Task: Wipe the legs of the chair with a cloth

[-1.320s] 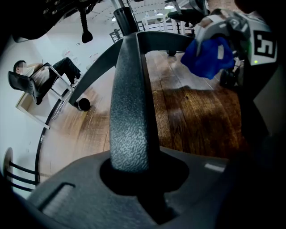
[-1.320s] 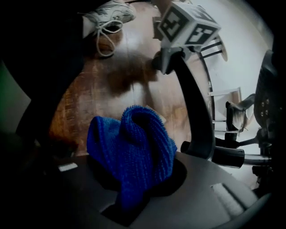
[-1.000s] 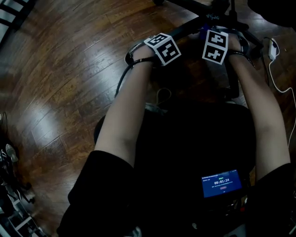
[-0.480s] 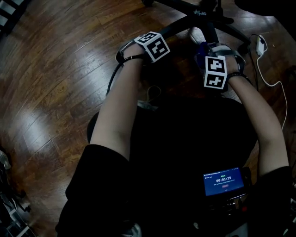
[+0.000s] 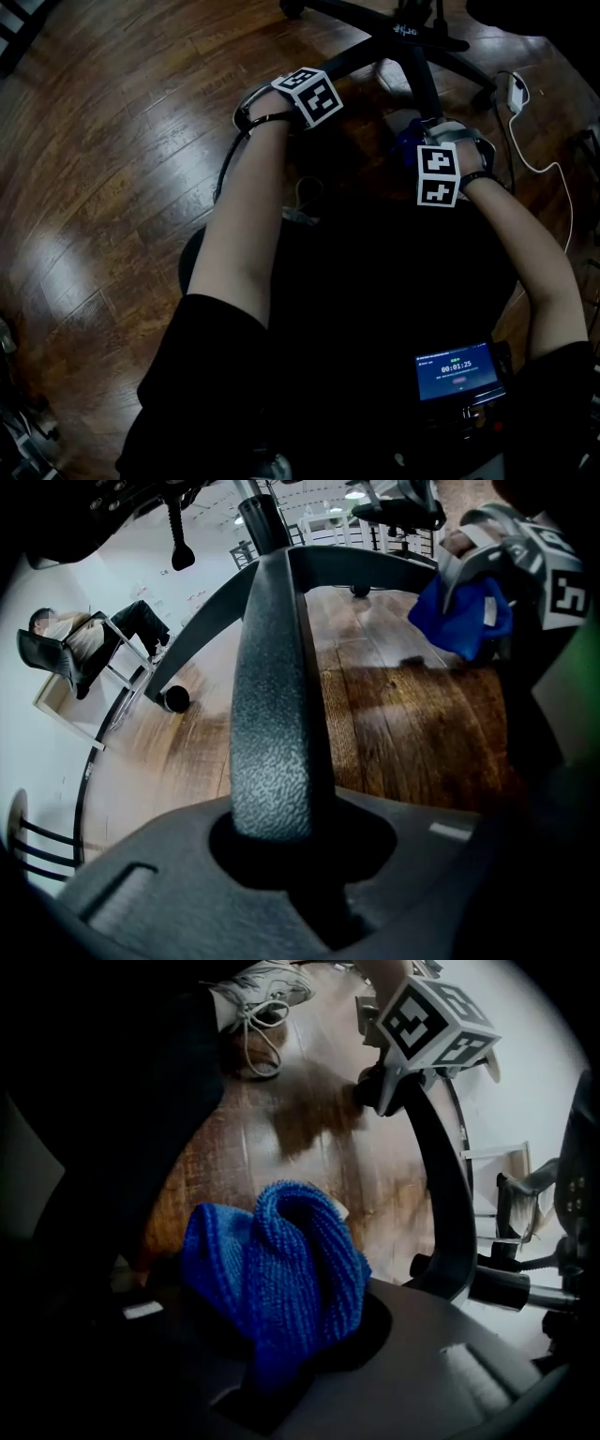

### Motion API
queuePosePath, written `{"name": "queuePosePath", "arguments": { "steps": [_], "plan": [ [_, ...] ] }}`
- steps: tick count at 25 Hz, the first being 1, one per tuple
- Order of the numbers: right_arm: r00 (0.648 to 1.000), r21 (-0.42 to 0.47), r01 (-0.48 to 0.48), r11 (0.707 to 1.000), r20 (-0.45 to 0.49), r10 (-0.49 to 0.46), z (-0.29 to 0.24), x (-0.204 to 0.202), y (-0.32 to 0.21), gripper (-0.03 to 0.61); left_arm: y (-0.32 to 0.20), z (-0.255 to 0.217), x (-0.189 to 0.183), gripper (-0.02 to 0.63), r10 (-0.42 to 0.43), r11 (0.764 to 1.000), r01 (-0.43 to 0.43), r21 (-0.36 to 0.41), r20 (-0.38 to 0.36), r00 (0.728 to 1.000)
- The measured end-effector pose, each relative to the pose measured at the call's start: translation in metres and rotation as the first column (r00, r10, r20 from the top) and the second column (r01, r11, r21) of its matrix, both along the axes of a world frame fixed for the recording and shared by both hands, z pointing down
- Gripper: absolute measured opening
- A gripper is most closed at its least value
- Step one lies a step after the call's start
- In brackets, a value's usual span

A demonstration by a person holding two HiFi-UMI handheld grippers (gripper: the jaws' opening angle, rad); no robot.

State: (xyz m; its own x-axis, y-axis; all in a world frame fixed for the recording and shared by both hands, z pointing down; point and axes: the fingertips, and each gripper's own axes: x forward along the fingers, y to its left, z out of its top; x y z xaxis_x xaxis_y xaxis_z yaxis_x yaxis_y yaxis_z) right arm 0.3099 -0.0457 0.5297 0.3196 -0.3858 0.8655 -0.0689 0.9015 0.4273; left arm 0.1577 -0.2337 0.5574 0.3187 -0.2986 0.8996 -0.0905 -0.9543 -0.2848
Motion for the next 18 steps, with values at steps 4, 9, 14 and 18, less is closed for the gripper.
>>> {"name": "queuePosePath", "arguments": {
  "steps": [4,9,14,18],
  "plan": [
    [0.999,0.118,-0.038,0.992,0.004,0.037,-0.014,0.009,-0.061,0.086,0.004,0.002,0.001,0.048,0.003,1.0,-0.003,-0.004,0.0,1.0],
    [0.994,0.284,-0.105,0.953,0.066,0.09,-0.041,0.019,-0.154,0.086,0.004,0.003,0.001,0.048,0.005,1.0,-0.005,-0.001,0.005,1.0],
    [0.994,0.335,-0.094,0.938,0.088,0.068,-0.052,0.019,-0.174,0.086,0.002,0.003,0.003,0.048,0.005,1.0,-0.005,0.007,0.001,1.0],
    [0.996,0.318,-0.063,0.946,0.08,0.039,-0.043,0.014,-0.151,0.086,0.002,0.004,0.001,0.048,0.006,1.0,-0.006,0.016,-0.001,1.0]
  ]
}}
